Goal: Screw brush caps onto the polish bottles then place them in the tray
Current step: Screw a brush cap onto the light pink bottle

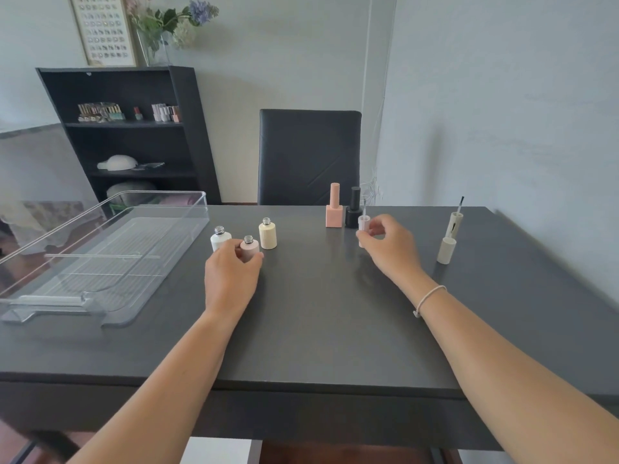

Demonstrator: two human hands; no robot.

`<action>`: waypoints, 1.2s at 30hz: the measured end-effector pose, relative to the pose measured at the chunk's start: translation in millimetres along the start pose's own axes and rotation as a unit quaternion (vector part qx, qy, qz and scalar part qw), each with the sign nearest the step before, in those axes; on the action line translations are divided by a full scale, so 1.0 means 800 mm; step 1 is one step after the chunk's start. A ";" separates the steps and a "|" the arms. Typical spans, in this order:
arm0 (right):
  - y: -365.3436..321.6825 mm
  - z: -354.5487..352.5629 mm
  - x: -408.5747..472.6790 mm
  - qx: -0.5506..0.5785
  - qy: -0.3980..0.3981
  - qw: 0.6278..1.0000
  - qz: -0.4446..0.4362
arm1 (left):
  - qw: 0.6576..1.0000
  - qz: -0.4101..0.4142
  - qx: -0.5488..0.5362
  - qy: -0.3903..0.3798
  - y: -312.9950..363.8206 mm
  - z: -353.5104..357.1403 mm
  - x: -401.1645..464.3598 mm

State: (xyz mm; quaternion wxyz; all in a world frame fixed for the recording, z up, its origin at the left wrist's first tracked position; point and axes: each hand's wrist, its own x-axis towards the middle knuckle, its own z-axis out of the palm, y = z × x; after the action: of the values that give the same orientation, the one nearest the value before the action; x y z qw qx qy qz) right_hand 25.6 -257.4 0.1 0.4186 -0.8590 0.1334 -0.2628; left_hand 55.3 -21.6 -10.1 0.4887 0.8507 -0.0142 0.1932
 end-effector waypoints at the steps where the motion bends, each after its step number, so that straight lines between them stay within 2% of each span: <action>1: -0.006 0.002 -0.005 0.015 -0.022 1.000 -0.013 | 1.000 0.011 -0.008 -0.011 0.001 0.001 0.000; 6: -0.033 0.001 -0.031 0.107 -0.113 0.984 -0.091 | 0.989 0.129 -0.001 -0.070 0.011 0.008 -0.008; 12: -0.046 -0.010 -0.040 0.202 -0.157 0.959 -0.121 | 0.981 0.175 -0.012 -0.083 0.014 0.008 -0.011; 24: -0.044 -0.007 -0.039 0.163 -0.129 0.971 -0.118 | 0.970 0.221 -0.027 -0.093 0.015 0.008 -0.014; 36: -0.046 -0.008 -0.041 0.150 -0.130 0.972 -0.124 | 0.969 0.222 -0.023 -0.104 0.016 0.007 -0.014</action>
State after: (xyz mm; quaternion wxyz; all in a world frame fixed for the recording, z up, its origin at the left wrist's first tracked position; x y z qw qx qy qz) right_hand -4.4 -224.0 21.2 0.5204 -0.8231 -0.0709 -0.2160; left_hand 43.7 -34.5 -5.9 0.4485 0.8302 -0.2580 0.2075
